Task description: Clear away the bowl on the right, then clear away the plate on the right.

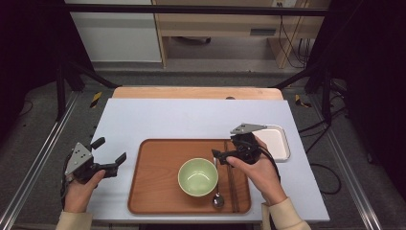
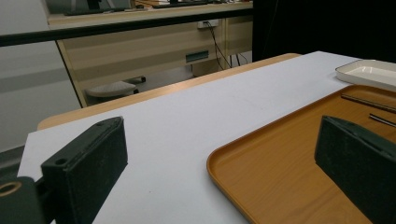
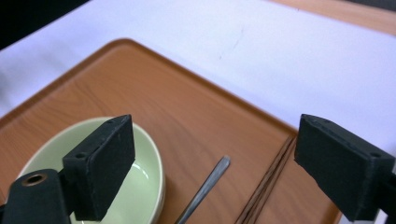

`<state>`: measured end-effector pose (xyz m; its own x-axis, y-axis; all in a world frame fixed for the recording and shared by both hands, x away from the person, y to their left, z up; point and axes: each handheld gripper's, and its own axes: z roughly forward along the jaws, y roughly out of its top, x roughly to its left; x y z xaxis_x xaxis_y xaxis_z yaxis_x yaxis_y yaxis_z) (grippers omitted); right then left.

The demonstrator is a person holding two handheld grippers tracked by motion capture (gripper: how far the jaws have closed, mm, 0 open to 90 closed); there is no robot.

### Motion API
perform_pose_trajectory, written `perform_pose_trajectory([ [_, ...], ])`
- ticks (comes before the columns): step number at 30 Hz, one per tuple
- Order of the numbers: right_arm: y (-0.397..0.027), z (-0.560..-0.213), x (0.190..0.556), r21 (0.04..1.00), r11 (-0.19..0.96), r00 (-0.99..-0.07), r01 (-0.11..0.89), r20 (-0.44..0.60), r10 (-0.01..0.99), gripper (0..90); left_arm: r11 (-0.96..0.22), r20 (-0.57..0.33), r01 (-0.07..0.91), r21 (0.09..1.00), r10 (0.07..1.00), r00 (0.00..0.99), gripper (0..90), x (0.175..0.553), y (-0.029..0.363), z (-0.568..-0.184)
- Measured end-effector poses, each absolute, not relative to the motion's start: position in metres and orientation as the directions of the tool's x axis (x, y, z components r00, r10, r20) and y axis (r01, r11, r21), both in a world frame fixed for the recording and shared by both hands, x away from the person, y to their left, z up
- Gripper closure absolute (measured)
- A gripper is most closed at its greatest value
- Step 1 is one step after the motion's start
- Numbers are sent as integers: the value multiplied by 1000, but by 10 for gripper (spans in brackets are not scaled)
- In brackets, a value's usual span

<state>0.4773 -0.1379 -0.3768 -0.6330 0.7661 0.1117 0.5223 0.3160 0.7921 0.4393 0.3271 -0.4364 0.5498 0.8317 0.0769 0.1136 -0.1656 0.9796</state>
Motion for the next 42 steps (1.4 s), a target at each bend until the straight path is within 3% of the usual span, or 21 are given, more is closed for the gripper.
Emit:
perform_pose_trajectory([
  [6,-156,-373,476,812,290,-587,506,79,806,96,-169,82,107,980,826,557,21,439,325,-435],
  [14,-195,-374,475,846,239,-514,477,48,857,134,-168,83,102,981,823,562,21,439,324,-434],
  [19,-220,-375,476,871,186,-463,454,52,885,98,-169,83,102,980,822,563,21,439,324,-434],
  [36,-266,-395,483,852,60,-312,521,125,942,126,-167,86,94,981,823,562,21,438,323,-431],
  [42,-283,-402,486,816,53,-278,575,134,951,200,-164,84,94,982,824,560,21,437,324,-430],
])
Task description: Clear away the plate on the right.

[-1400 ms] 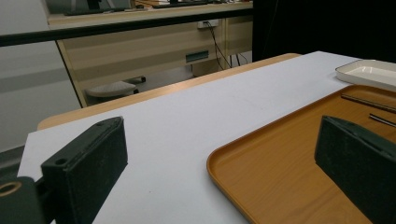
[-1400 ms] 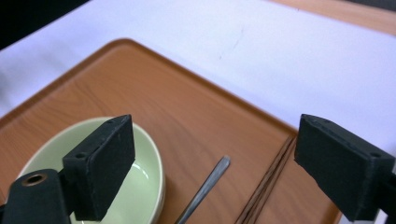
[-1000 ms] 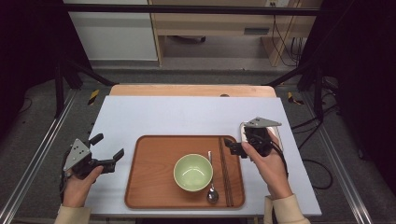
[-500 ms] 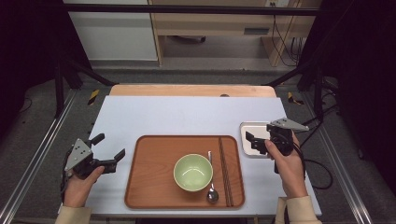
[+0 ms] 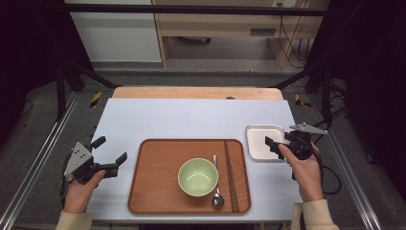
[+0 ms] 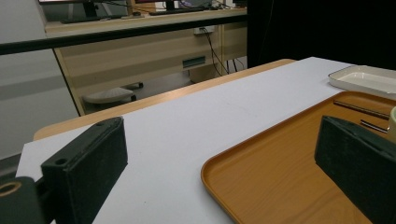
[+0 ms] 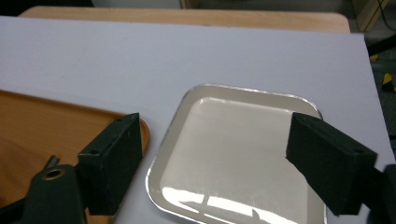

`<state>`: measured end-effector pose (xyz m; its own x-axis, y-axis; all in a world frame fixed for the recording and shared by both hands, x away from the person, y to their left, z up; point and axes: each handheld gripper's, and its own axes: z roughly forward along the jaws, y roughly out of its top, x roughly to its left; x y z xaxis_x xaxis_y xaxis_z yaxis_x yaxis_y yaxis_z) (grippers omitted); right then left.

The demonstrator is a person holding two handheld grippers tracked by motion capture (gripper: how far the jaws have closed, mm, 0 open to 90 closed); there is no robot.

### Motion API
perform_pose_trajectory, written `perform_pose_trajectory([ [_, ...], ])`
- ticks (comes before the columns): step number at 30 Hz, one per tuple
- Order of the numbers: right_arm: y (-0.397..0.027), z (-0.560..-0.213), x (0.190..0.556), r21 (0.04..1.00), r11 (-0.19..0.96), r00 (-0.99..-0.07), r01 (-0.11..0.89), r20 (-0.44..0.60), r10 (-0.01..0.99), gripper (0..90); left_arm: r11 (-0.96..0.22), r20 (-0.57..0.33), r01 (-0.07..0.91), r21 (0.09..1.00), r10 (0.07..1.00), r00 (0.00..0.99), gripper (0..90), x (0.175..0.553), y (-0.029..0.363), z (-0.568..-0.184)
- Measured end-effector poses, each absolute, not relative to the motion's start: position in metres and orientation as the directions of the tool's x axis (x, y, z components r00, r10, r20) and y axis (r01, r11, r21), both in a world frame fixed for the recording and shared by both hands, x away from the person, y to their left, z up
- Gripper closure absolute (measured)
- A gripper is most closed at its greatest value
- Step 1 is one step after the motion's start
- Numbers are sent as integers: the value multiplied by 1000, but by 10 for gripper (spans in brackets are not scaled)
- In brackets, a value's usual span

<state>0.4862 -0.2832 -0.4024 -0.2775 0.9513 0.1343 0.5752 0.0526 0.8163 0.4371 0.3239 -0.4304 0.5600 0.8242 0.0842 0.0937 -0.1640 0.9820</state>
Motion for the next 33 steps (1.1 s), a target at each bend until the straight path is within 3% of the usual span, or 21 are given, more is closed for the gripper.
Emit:
perform_pose_trajectory([
  [6,-308,-413,491,754,96,-271,649,112,956,261,-163,79,99,982,821,565,20,436,323,-435],
  [14,-329,-411,498,739,88,-248,668,109,963,360,-172,88,93,981,813,576,21,434,317,-434],
  [33,-357,-426,522,672,-10,-147,740,177,973,600,-178,92,90,980,804,587,24,433,312,-432],
])
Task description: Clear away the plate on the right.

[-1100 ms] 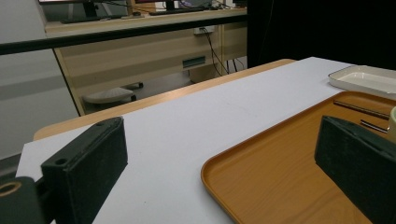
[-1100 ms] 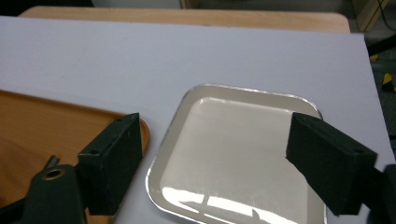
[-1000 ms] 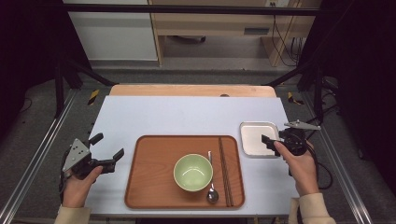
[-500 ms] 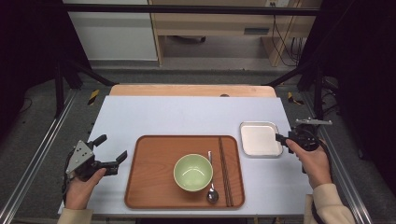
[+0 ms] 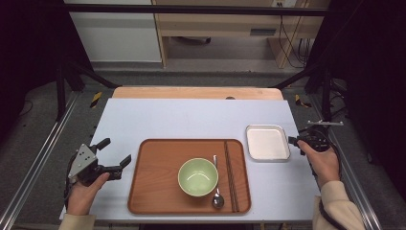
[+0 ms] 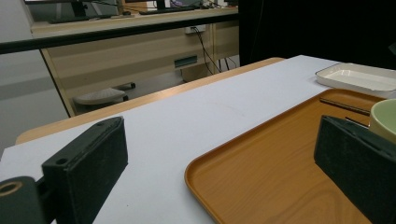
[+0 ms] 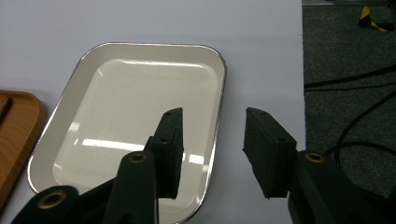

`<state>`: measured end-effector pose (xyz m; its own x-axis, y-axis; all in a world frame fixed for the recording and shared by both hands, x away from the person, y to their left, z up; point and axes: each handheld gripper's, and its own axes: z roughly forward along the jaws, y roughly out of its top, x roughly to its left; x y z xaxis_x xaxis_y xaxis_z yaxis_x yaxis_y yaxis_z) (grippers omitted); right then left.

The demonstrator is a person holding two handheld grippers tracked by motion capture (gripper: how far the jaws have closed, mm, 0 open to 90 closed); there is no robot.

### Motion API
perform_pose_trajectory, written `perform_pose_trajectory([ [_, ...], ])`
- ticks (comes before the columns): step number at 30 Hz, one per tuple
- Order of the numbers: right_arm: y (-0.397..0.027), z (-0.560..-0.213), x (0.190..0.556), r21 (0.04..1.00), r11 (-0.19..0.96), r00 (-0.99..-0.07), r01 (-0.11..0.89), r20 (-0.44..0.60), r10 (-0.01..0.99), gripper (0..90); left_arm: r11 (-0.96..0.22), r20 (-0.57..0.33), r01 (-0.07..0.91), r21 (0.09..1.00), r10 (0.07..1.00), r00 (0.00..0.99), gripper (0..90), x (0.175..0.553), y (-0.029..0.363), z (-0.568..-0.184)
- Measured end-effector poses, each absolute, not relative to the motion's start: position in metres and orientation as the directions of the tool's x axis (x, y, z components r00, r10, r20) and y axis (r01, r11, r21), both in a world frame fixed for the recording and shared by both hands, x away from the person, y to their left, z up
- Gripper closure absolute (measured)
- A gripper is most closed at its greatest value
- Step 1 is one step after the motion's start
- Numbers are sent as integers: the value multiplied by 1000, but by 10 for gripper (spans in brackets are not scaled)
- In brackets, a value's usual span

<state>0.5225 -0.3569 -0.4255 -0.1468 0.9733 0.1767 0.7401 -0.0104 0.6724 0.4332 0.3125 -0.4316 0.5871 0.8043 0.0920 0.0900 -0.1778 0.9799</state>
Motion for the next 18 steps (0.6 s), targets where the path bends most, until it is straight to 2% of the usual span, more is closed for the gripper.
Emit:
perform_pose_trajectory([
  [8,-359,-438,528,645,-50,-125,762,222,967,678,-178,93,89,980,806,585,25,433,314,-431],
  [18,-353,-452,533,629,-32,-126,777,205,970,709,-176,90,92,980,808,583,26,433,315,-431],
])
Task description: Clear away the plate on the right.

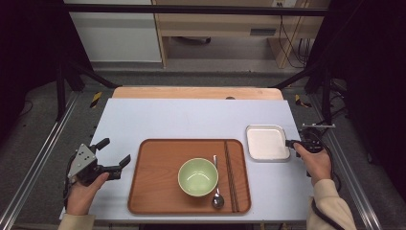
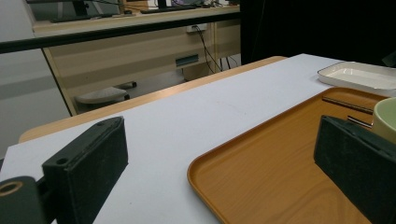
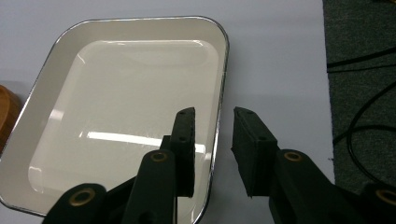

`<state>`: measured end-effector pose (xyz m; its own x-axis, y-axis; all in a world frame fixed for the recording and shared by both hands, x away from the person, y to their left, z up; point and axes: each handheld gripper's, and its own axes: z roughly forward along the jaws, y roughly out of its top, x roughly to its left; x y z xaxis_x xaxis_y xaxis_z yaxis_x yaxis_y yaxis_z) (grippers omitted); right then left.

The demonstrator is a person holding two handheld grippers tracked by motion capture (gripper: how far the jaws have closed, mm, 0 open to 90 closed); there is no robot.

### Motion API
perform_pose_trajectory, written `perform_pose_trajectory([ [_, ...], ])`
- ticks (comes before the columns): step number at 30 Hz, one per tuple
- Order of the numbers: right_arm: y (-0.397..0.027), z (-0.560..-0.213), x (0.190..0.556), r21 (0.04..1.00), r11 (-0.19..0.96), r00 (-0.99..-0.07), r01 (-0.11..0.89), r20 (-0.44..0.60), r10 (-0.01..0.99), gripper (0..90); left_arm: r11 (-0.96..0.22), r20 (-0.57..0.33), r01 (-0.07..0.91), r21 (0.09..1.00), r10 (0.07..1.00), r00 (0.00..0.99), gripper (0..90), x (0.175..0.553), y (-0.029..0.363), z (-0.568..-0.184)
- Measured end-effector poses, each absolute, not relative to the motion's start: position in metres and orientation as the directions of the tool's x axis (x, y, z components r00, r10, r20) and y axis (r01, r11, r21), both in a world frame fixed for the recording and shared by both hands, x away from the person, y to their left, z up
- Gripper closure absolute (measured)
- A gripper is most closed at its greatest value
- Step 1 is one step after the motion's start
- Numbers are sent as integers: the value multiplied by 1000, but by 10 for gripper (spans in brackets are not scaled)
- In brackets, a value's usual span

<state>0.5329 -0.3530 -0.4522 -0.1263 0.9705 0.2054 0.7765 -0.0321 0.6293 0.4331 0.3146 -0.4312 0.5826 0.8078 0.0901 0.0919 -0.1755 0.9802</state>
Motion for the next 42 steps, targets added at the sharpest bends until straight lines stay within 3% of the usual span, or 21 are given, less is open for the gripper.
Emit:
perform_pose_trajectory([
  [20,-351,-467,534,600,-62,-101,797,234,967,850,-187,99,90,978,801,590,27,433,311,-431],
  [31,-356,-473,527,596,-251,-3,763,391,920,891,-186,100,87,979,803,588,27,433,311,-430],
  [42,-344,-445,518,686,-198,-70,700,342,937,892,-186,101,88,979,805,584,28,433,311,-429],
])
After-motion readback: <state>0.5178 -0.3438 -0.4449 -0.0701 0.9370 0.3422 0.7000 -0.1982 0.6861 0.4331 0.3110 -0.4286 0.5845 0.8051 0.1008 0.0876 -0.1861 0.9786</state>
